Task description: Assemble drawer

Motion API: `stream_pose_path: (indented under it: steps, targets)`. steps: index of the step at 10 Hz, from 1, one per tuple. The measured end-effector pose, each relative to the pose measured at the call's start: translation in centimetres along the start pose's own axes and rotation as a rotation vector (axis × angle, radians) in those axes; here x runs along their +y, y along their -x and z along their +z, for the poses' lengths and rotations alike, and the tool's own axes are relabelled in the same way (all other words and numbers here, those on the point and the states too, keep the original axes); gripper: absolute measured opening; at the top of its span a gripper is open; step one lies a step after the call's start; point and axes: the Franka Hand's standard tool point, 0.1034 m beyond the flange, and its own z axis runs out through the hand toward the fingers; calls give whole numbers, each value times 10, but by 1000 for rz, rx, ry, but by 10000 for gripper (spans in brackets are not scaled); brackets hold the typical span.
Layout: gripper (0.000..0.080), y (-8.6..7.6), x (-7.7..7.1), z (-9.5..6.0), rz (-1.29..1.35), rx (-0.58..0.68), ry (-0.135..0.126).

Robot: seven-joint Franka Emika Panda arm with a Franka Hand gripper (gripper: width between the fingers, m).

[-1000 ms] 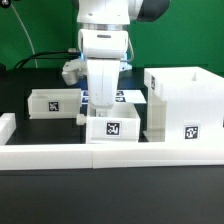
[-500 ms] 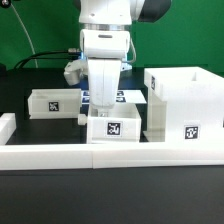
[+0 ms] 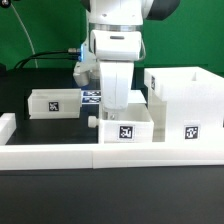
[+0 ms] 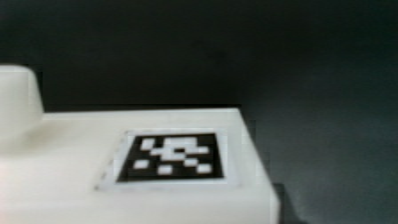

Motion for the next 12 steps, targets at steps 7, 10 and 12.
stream_pose_path:
  steps: [7,10,12]
  targets:
    - [42,1,-1,4,0,1,10]
    - [42,1,0,3,6,1,15]
    - [42,-2,1,3,-9,0,36]
